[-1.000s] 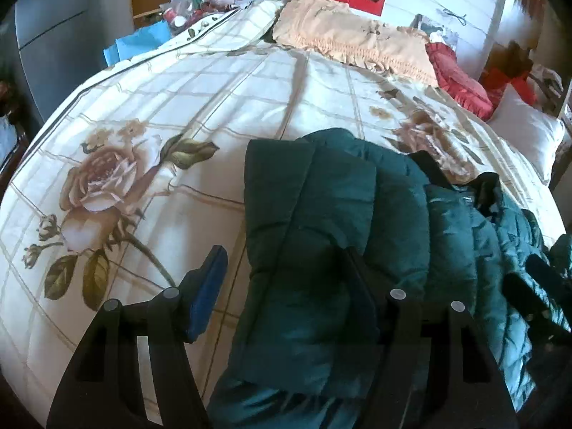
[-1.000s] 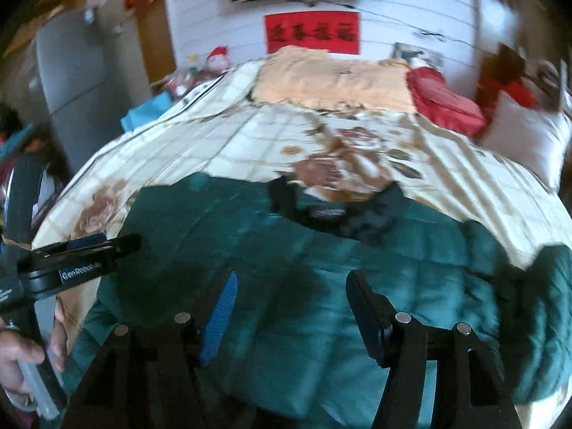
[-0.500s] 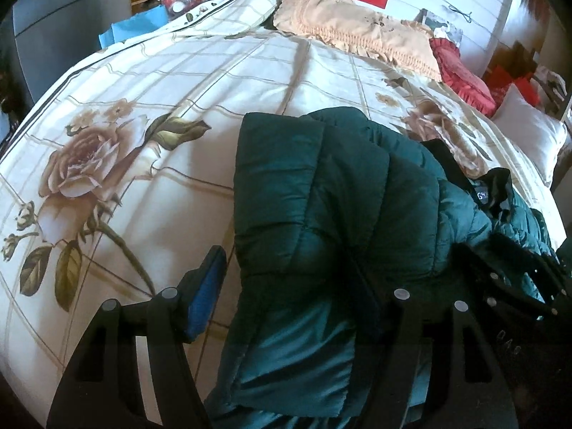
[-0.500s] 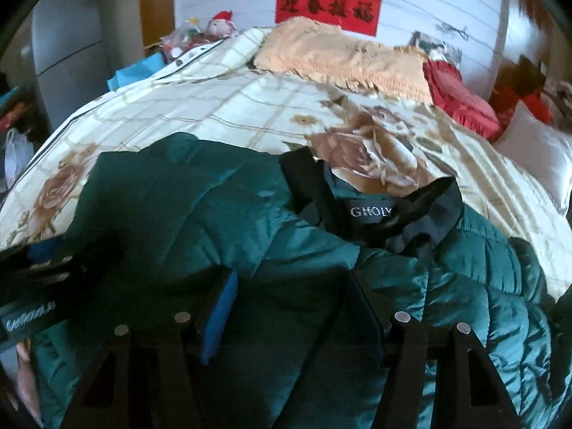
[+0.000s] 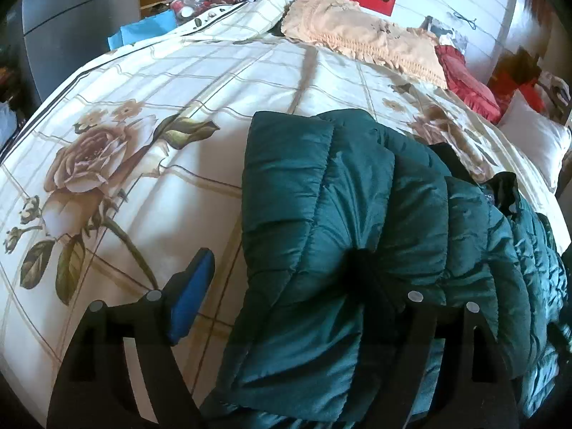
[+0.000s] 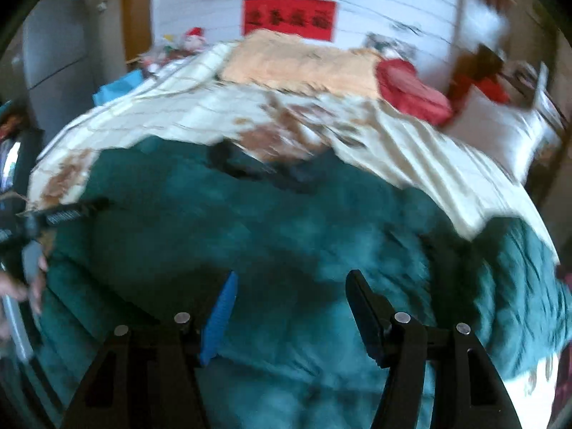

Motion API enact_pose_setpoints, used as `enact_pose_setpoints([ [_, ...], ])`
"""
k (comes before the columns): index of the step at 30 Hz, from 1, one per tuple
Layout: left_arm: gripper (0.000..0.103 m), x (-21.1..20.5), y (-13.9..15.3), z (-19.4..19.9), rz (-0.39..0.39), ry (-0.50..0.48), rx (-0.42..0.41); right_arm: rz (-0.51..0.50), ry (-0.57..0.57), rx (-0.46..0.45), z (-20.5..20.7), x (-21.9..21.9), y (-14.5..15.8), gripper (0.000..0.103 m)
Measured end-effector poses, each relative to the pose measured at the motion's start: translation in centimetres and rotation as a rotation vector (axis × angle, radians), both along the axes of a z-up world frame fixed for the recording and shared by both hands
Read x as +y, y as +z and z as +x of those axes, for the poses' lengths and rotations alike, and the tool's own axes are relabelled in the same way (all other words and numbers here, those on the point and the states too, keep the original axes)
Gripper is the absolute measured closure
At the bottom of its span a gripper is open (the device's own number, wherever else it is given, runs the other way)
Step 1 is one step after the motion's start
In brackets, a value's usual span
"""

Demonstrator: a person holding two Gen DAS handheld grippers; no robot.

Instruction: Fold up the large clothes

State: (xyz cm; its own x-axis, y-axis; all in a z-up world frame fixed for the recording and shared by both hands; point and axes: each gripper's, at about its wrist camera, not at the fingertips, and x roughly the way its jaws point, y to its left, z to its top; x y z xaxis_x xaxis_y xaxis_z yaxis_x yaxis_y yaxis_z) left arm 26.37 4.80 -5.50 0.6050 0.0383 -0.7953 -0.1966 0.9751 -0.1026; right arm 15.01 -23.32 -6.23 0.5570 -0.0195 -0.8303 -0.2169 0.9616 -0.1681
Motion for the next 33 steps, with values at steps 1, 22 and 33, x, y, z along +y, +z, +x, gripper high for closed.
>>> enact_pose_setpoints([
  [1,0.022,-0.1,0.0,-0.1,0.001,-0.001,-0.001,-0.004,-0.021,0.025,0.2,-0.9,-0.9,0.042],
  [22,0.022,-7.6,2.0,-3.1,0.096,-0.152,-0.011,-0.011,-0.17,0.0,4.8,-5.1,-2.1,0.042],
  [33,0.022,-7.4,1.5,-3.2,0.095,-0.152,-0.013,0.038,-0.128,-0.057,-0.1,-5.3,2.9,0.042],
])
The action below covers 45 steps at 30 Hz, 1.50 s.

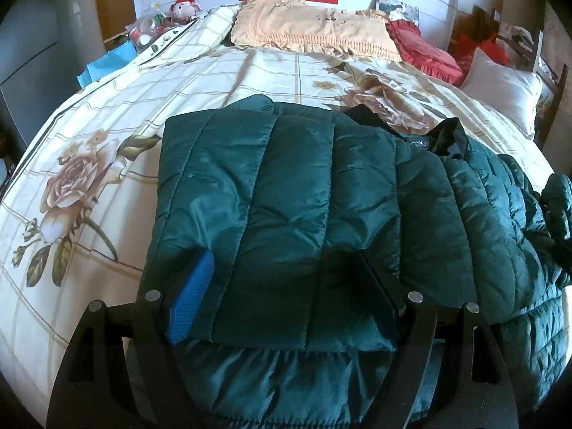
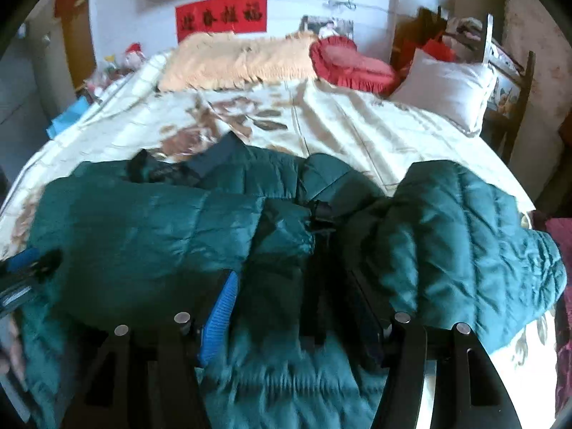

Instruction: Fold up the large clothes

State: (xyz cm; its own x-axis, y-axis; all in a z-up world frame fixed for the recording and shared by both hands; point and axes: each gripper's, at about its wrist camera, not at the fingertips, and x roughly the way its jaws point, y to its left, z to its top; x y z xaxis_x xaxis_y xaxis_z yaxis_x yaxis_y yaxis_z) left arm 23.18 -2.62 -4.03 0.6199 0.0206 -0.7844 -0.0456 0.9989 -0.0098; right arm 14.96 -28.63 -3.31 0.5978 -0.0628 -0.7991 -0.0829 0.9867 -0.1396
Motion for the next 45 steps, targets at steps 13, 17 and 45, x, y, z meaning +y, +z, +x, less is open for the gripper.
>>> enact_pose_setpoints([
  [13,0.022,0.2,0.7,-1.1,-0.01,0.009,0.017,-0.027,-0.022,0.063,-1.7,-0.4,-1.6,0.042],
  [17,0.022,0.1,1.3,-1.9,-0.03,0.009,0.017,-0.018,-0.01,0.014,-2.4,-0.2,0.3,0.041],
  [45,0.022,-4.9,3.6,-5.0,-0.048,-0.084,-0.028,0.07,-0.022,0.056,-5.9,-1.1,0.5,0.034],
])
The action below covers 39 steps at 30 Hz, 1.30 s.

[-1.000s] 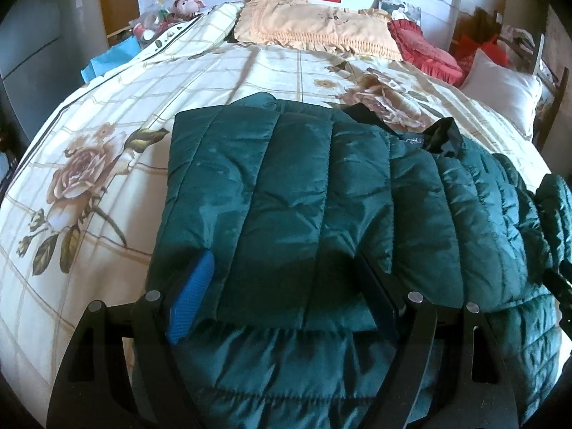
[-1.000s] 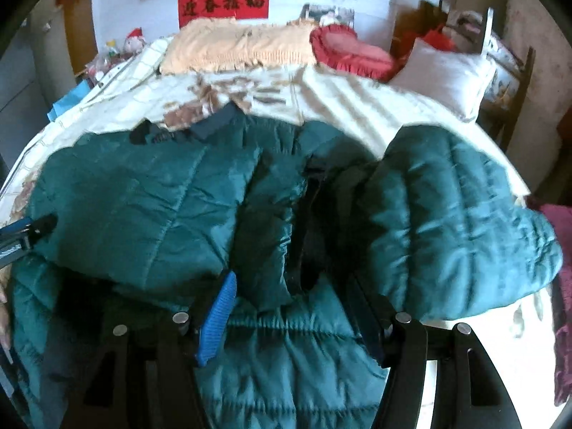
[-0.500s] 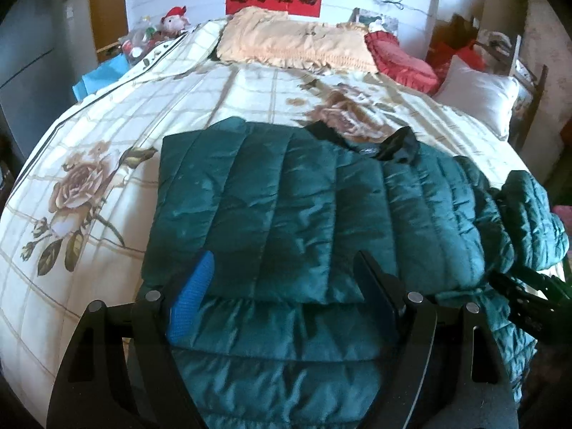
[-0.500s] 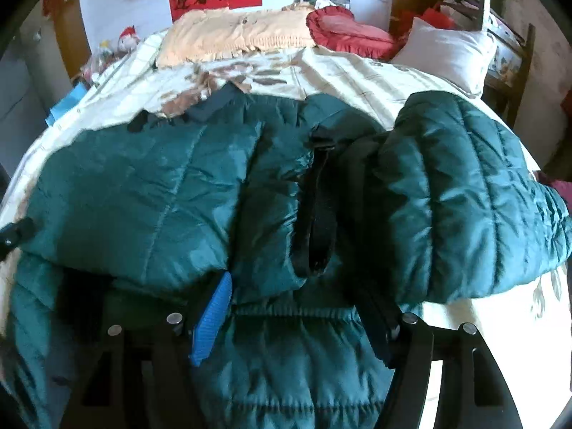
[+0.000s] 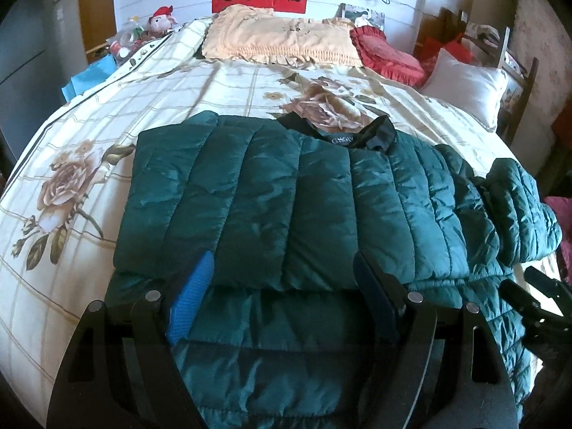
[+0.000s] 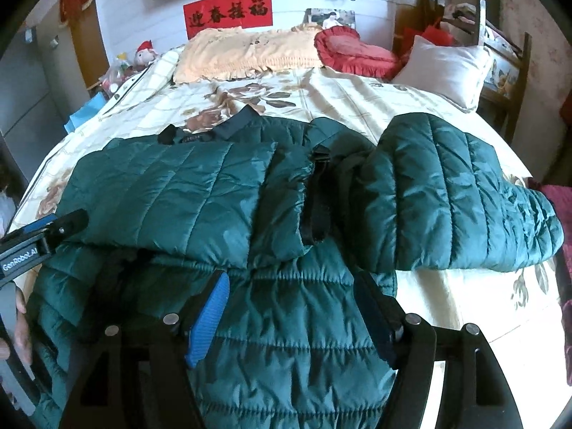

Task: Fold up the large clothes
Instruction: 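Move the right gripper to the other sleeve cuff and grasp it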

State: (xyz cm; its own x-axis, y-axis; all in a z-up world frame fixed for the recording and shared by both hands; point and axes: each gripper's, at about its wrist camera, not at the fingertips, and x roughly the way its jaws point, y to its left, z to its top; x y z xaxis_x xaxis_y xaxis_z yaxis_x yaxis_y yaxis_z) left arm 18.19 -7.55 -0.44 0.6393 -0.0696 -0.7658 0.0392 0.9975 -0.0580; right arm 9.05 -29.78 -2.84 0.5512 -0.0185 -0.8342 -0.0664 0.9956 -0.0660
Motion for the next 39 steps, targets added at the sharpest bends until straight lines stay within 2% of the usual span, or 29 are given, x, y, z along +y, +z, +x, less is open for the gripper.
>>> enact_pose_setpoints([
  [8,0.022,0.1,-1.4,0.4,-0.017,0.01,0.044,0.013,-0.077,-0.027,-0.5,-4.0,1.5,0.033],
  [22,0.022,0.4,-1.4,0.7,-0.03,0.016,0.044,0.011,-0.441,-0.082,0.5,-19.2,3.2,0.032],
  [31,0.022,0.5,-0.8,0.2,-0.023,-0.001,0.031,0.02,-0.713,-0.102,1.2,-29.2,2.7,0.032],
  [39,0.022,0.2,-1.0,-0.2,-0.026,-0.014,0.042,0.013,-0.823,-0.078,2.1,-33.5,1.2,0.032],
])
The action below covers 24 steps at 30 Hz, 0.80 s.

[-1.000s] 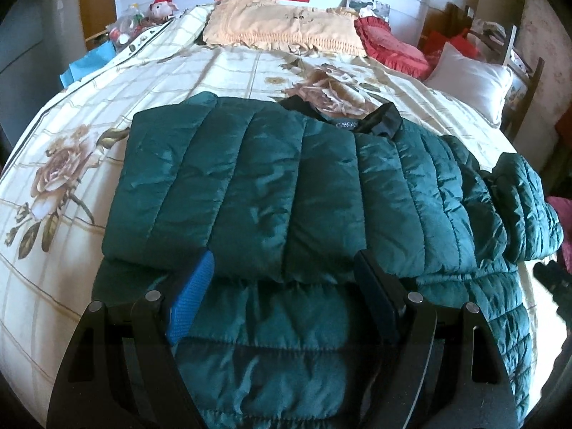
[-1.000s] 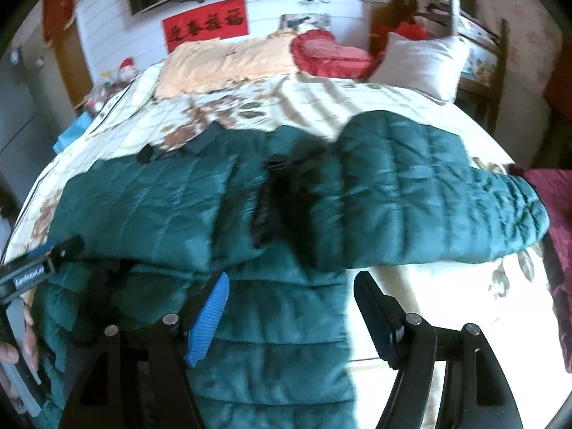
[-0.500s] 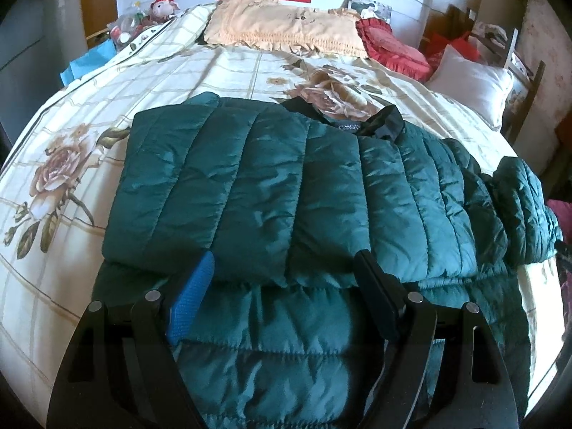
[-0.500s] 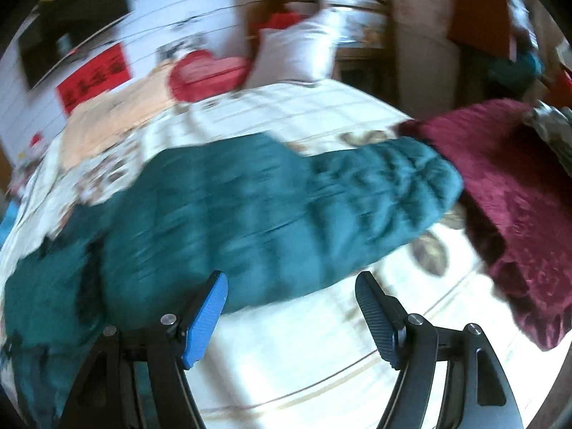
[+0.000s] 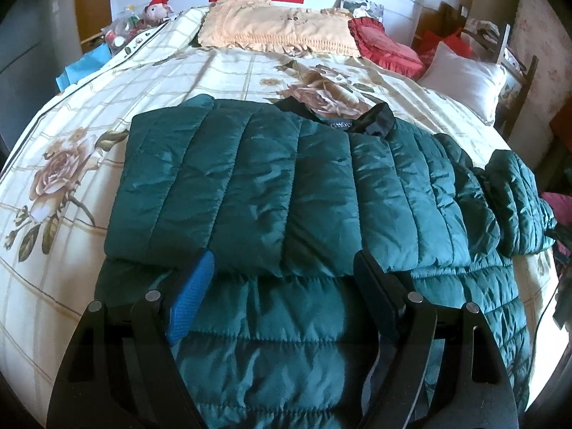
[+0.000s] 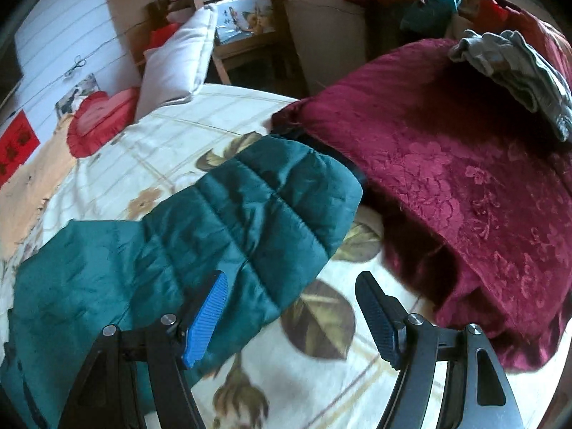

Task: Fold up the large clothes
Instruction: 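Move the right gripper to the other sleeve cuff and grasp it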

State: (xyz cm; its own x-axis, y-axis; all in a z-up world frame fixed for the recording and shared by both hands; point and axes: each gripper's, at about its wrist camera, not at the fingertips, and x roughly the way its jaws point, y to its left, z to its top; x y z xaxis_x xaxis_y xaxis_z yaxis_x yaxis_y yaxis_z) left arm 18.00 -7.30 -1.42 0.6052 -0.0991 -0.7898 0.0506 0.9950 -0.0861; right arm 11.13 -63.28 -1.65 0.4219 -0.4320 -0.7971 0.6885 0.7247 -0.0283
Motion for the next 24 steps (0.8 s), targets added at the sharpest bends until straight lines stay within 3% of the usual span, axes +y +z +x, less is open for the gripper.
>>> enact_pose_setpoints([
  [6,0.022,0.1,0.0,-0.4,-0.006,0.003,-0.009,0.034,-0.068,-0.028,0.6,-2.2,-0.9,0.031],
  [13,0.022,0.2,-0.4,-0.5,-0.007,0.013,0.005,0.023,-0.047,-0.037,2.0,-2.6,-1.2,0.03],
  [14,0.022,0.3,-0.5,-0.5,-0.004,0.014,0.01,0.02,-0.039,-0.037,2.3,-2.6,-1.3,0.033],
  [16,0.022,0.5,-0.6,-0.5,0.001,0.017,0.017,0.007,-0.017,-0.04,2.5,-2.4,-1.2,0.06],
  [17,0.022,0.6,-0.7,-0.4,0.002,0.021,0.019,0.007,-0.013,-0.042,2.5,-2.4,-1.1,0.063],
  [19,0.022,1.0,-0.8,-0.5,-0.006,0.028,0.021,0.01,-0.003,-0.058,2.1,-2.4,-0.7,0.08],
  [24,0.022,1.5,-0.7,-0.8,-0.027,0.038,0.017,0.053,0.06,-0.16,0.5,-1.8,2.0,0.089],
])
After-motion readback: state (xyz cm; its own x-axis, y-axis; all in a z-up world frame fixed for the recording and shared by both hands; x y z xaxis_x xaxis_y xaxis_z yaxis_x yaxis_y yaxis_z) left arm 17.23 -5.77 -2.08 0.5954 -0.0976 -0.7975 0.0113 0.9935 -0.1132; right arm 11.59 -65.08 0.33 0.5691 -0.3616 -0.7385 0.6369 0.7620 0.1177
